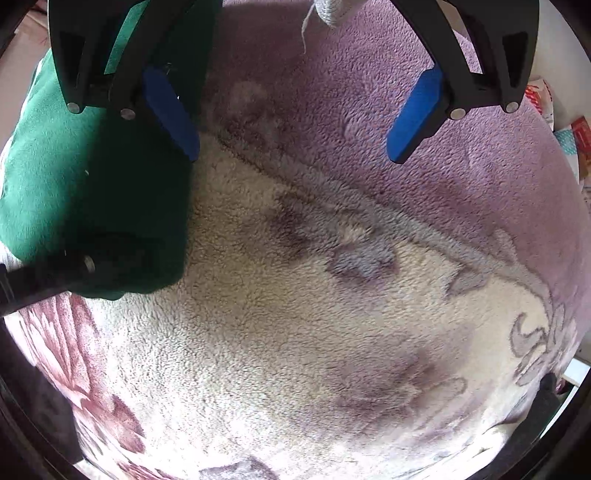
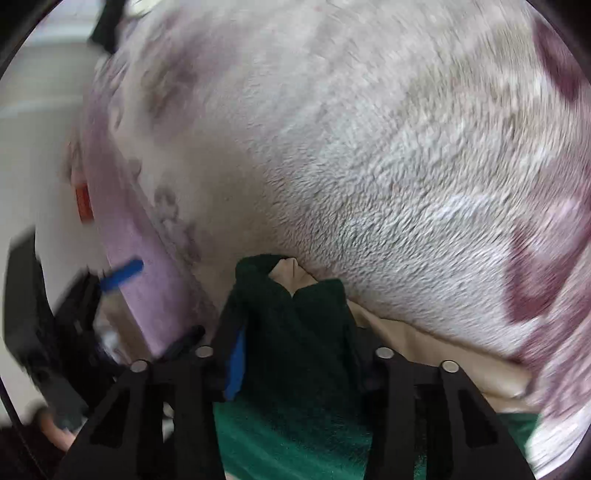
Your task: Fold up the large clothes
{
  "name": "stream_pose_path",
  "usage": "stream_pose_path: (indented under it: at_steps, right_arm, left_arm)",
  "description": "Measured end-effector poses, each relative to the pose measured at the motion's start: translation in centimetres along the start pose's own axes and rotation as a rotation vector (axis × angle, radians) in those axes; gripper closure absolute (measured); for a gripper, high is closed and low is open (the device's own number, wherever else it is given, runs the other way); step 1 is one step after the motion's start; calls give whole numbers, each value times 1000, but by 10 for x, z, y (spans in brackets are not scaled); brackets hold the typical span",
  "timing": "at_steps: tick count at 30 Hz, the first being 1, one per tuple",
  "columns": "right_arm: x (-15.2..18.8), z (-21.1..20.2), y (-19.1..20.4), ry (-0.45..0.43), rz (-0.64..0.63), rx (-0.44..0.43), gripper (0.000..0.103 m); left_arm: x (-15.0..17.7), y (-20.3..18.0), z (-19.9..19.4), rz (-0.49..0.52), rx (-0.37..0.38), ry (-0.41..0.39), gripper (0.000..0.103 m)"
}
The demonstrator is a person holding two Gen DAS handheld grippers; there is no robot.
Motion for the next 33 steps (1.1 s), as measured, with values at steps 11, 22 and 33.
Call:
stream_pose_path:
  at_steps: [11,22,33]
  right_arm:
    - [115,-96,-50,-291,157,-183,38]
    - [368,-12,-187,-244,662,-234,32]
    - [403,14,-196,-383,768,-69,103]
  left_arm:
    - [46,7,-40,-58,96,-48,0]
    - [110,-40,-30,-55,132,31,0]
    - [104,-58,-36,-9,35,5,0]
Point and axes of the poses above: each gripper's, at about its wrist camera, not at the fingertips, and z roughly the way its jaws point, y to its left, x to its underside, the point moved 1 cm from there along z, roughly the way its jaws point, and after that the axes turned 3 degrees about y, right-handed, at the moved point
